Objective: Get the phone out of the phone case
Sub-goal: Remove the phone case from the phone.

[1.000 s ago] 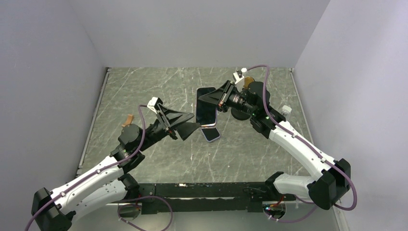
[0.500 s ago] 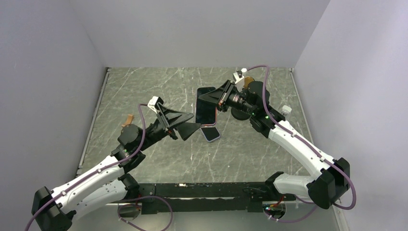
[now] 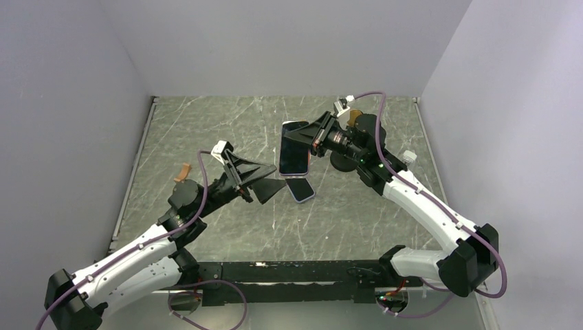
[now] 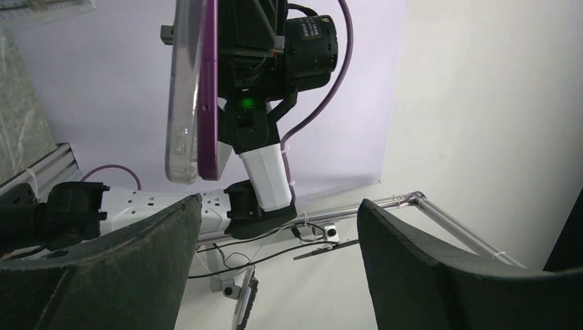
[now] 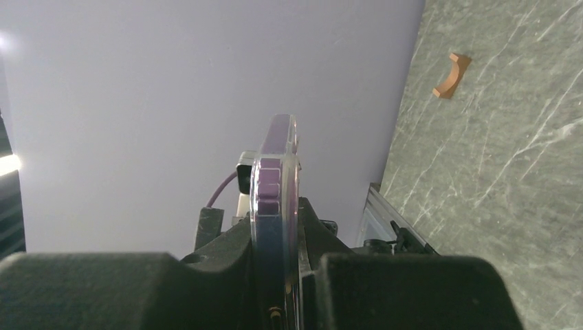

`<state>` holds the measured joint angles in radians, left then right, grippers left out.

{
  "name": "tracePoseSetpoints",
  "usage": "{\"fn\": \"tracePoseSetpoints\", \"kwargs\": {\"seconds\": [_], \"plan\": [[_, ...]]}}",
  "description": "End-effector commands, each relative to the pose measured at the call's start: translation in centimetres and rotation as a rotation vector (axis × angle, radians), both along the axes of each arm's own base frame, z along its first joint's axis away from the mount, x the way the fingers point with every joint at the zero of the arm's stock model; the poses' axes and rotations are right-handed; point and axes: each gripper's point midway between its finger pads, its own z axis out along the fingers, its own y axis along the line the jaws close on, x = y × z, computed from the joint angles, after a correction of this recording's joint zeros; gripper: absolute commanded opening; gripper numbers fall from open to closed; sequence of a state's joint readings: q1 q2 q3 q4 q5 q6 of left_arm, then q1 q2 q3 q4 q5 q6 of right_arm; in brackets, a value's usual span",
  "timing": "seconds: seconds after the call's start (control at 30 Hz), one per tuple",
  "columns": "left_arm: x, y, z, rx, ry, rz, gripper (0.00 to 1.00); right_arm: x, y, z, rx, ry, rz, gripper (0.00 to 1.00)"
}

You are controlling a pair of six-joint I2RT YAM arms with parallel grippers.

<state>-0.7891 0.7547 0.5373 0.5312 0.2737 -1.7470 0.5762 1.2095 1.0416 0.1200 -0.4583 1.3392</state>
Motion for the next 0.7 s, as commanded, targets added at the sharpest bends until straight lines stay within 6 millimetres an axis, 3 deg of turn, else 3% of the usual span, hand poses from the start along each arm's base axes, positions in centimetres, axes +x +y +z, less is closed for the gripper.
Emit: {"fn": "tracePoseSetpoints", "kwargs": {"seconds": [0.0, 0.67], "plan": [[-0.4, 0.3, 0.2, -0.001, -0.026, 0.002, 0.86, -0.8, -0.2, 5.6, 0.107, -0.122, 0.030, 0.00], [0.0, 0.8, 2.3, -0.040, -0.082, 0.040, 0.84, -0.9, -0.3, 4.5, 0.072, -0.117, 0.024, 0.00]]}}
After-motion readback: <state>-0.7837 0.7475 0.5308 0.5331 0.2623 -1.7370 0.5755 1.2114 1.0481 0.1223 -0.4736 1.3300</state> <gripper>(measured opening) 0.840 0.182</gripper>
